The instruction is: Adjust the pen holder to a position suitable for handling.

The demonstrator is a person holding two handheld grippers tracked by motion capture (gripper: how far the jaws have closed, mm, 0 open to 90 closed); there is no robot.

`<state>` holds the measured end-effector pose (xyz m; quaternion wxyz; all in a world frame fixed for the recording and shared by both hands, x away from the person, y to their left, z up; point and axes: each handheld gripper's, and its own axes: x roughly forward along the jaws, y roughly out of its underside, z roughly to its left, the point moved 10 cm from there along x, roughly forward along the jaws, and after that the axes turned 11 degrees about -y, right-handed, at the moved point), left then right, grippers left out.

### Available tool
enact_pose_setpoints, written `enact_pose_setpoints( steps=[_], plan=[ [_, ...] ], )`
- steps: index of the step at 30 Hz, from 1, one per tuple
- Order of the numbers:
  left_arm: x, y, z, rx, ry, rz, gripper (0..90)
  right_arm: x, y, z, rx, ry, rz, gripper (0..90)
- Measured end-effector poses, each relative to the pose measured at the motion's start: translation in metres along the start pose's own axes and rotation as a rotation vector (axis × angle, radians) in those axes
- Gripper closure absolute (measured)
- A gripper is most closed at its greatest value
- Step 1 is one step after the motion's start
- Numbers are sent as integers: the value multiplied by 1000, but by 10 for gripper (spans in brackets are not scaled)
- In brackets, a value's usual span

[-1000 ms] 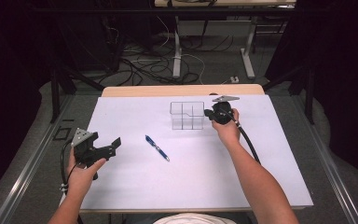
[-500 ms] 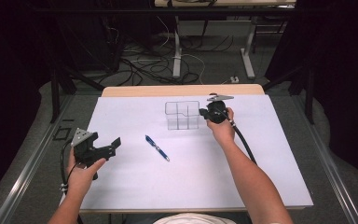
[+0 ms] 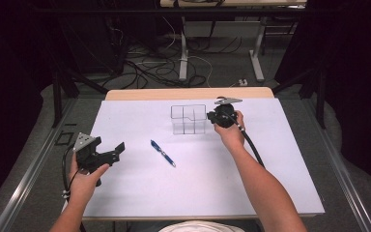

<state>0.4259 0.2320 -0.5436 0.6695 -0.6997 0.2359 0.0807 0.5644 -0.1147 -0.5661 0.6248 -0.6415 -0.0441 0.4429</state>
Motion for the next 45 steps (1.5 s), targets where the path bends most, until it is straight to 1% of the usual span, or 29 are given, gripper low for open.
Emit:
enact_pose_setpoints(
  steps=[2, 3, 4, 5, 6, 8, 9, 10, 11, 13, 14, 15, 17, 22, 24, 27, 29, 31, 33, 35, 37, 38, 39, 42, 43, 45],
  plan=[
    [0, 0, 0, -1, 0, 1, 6, -4, -2, -1, -11, 3, -4, 797],
    [0, 0, 0, 1, -1, -1, 6, -6, -3, 0, 4, -2, -9, 790],
    [0, 0, 0, -1, 0, 1, 6, -8, -4, 1, 8, -3, -12, 780],
    [0, 0, 0, -2, 1, 2, 6, -9, -5, 0, 2, -1, -11, 768],
    [0, 0, 1, -1, 0, 0, 6, -13, -7, 1, 7, 1, -13, 739],
    [1, 0, 1, -5, 0, 5, 7, -15, -7, 1, 11, -2, -16, 722],
    [1, 0, 1, -5, 0, 2, 7, -17, -8, 2, 18, -10, -12, 706],
    [1, 0, 1, -5, 0, 3, 11, -22, -9, 3, 19, -4, -7, 676],
    [1, 0, 1, -6, -1, 2, 11, -22, -9, 3, 19, -4, -7, 676],
    [1, 0, 1, -5, -1, 2, 11, -26, -10, 3, 13, -4, -10, 643],
    [1, 0, 1, -4, -1, 4, 11, -28, -10, 5, 19, -6, -8, 629],
    [1, 1, 1, -4, -2, 4, 11, -29, -11, 6, 15, -13, -5, 612],
    [1, 1, 1, -3, -2, 6, 11, -31, -10, 9, 6, -12, 4, 591],
    [1, 0, 1, -6, -4, 4, 13, -37, -12, 19, -13, -32, -11, 529],
    [1, 0, 1, -6, -3, 4, 14, -39, -11, 24, -19, -47, 1, 495],
    [1, 1, 0, -6, -3, 9, 15, -43, -9, 31, -37, -60, 6, 473],
    [1, 1, 1, -2, -6, 10, 17, -46, -8, 35, -45, -64, 0, 467],
    [1, 2, 1, 0, -6, 13, 20, -50, -9, 40, -54, -76, -20, 456],
    [0, 2, 1, -2, -8, 10, 21, -53, -8, 44, -63, -73, -30, 434],
    [0, 1, 0, -4, -8, 5, 22, -57, -4, 51, -52, -83, -38, 386],
    [-1, 1, 0, -5, -7, 5, 22, -58, -3, 52, -46, -81, -47, 369],
    [-1, 1, 0, -5, -8, 7, 22, -61, 0, 56, -43, -83, -57, 334],
    [0, 1, 0, -5, -6, 8, 22, -61, 0, 56, -43, -83, -57, 334],
    [0, 0, -1, -7, -4, 3, 22, -64, 3, 61, -48, -70, -65, 247],
    [-1, 0, -1, -10, -2, 6, 22, -64, 4, 64, -36, -71, -65, 234],
    [-1, 0, -1, -12, -2, 1, 22, -65, 7, 68, -36, -69, -58, 217]
  ],
)
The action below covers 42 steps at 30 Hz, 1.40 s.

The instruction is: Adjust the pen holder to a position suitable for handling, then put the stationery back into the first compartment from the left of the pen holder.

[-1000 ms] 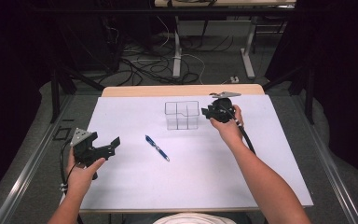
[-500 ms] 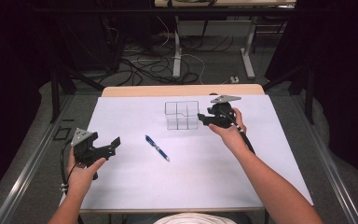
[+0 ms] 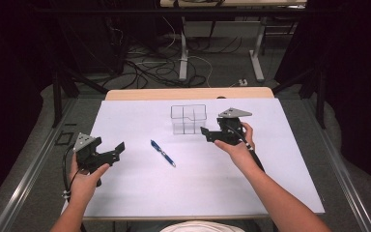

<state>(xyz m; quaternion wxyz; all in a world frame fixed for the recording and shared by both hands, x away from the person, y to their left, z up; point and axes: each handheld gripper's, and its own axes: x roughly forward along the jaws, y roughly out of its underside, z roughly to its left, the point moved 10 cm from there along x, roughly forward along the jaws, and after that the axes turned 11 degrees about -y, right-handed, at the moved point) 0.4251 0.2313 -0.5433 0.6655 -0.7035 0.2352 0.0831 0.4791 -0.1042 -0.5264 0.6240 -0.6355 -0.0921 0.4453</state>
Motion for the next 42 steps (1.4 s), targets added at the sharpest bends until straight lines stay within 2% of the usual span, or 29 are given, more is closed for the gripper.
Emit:
enact_pose_setpoints(
  steps=[3, 7, 10, 11, 13, 15, 20, 22, 27, 31, 32, 37, 42],
  plan=[
    [0, 0, 0, 1, 1, 0, 22, 1, 5, 7, -23, 26, 14, 172],
    [0, 1, -1, 7, 2, 6, 22, 4, 9, 12, -8, 29, 22, 150],
    [0, 1, -1, 7, 3, 7, 23, 8, 11, 15, -14, 45, 14, 122],
    [0, 1, -1, 8, 4, 7, 23, 11, 14, 18, -13, 45, 28, 62],
    [0, 1, -1, 8, 4, 8, 25, 13, 16, 20, -16, 40, 42, 31],
    [0, 1, -1, 7, 3, 8, 26, 20, 20, 25, -31, 32, 55, 20],
    [0, 1, -1, 8, 4, 10, 28, 28, 22, 31, -30, 10, 63, 17],
    [0, 1, -1, 8, 3, 10, 28, 31, 23, 35, -41, 4, 69, 35],
    [0, 2, -1, 11, 2, 12, 29, 38, 23, 45, -54, -9, 68, 151],
    [0, 1, -1, 14, 0, 8, 29, 45, 25, 53, -58, -34, 73, 196],
    [0, 1, -1, 14, 0, 7, 30, 46, 28, 55, -60, -38, 97, 214],
    [0, 2, -1, 13, 1, 13, 30, 55, 29, 66, -69, -79, 90, 338],
    [0, 1, -1, 14, 1, 8, 30, 65, 35, 75, -74, -91, 107, 381]
  ],
)
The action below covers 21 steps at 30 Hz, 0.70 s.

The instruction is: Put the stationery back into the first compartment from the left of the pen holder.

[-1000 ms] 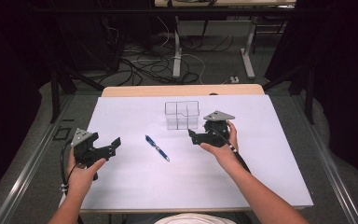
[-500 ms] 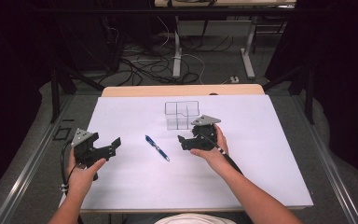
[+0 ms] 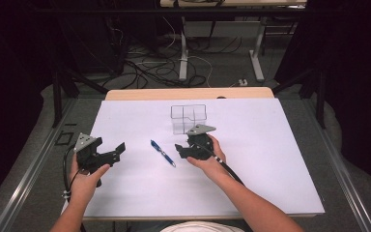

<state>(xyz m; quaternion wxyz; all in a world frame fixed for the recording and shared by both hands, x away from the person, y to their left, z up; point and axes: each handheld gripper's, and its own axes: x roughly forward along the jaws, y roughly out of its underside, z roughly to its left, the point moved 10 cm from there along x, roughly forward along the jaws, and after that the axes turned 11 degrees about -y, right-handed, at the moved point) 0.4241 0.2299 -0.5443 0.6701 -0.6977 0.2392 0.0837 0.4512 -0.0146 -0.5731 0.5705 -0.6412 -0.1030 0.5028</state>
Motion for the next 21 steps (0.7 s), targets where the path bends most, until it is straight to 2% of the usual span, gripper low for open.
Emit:
enact_pose_setpoints(
  steps=[5, 6, 8, 12, 21],
  plan=[
    [0, 0, 0, 1, 0, -2, 30, 11, 6, 10, 24, -33, 29, 437],
    [0, 0, 0, 1, 1, -1, 30, 15, 9, 13, 29, -43, 56, 466],
    [0, 0, 0, 1, 1, -1, 30, 18, 9, 14, 18, -51, 46, 485],
    [0, 0, 0, 1, 2, 1, 30, 26, 15, 18, 21, -83, 88, 533],
    [1, 1, 0, 3, 4, 2, 30, 39, 25, 25, 31, -100, 127, 583]
  ],
)
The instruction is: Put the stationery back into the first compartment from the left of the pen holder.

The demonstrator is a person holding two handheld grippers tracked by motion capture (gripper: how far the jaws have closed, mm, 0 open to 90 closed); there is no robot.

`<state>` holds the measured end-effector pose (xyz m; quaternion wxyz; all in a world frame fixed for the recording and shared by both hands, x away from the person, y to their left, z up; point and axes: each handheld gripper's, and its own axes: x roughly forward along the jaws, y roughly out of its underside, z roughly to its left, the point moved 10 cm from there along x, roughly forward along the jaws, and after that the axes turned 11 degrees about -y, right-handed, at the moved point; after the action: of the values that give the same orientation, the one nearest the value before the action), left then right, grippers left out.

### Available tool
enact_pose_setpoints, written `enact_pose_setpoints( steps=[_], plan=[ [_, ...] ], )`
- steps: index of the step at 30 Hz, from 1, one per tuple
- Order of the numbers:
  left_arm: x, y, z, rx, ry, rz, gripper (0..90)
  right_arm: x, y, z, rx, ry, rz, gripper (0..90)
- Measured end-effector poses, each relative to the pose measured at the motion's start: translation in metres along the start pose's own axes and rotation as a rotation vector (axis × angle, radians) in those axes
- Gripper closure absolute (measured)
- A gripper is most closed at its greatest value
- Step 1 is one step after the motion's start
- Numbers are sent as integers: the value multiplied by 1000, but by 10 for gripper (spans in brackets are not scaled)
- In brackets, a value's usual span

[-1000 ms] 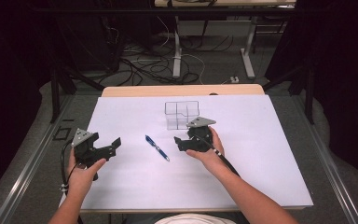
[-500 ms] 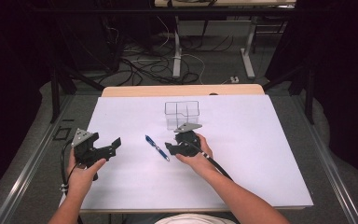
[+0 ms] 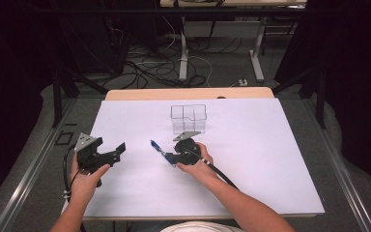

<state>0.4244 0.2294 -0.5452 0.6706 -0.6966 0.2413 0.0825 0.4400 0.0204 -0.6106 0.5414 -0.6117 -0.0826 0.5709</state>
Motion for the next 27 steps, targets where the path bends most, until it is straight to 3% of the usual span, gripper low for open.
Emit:
enact_pose_setpoints(
  steps=[4, 13, 22, 27],
  plan=[
    [0, 0, 0, -3, 0, 1, 30, 6, 1, 4, -8, -9, -8, 606],
    [0, 1, 0, 0, 1, 3, 30, 15, 10, 6, -15, 1, 31, 636],
    [0, 1, 0, 1, 1, 4, 30, 17, 12, 6, -37, 20, 15, 679],
    [0, 1, 0, 2, 2, 7, 30, 19, 15, 6, -25, 23, 2, 696]
  ],
)
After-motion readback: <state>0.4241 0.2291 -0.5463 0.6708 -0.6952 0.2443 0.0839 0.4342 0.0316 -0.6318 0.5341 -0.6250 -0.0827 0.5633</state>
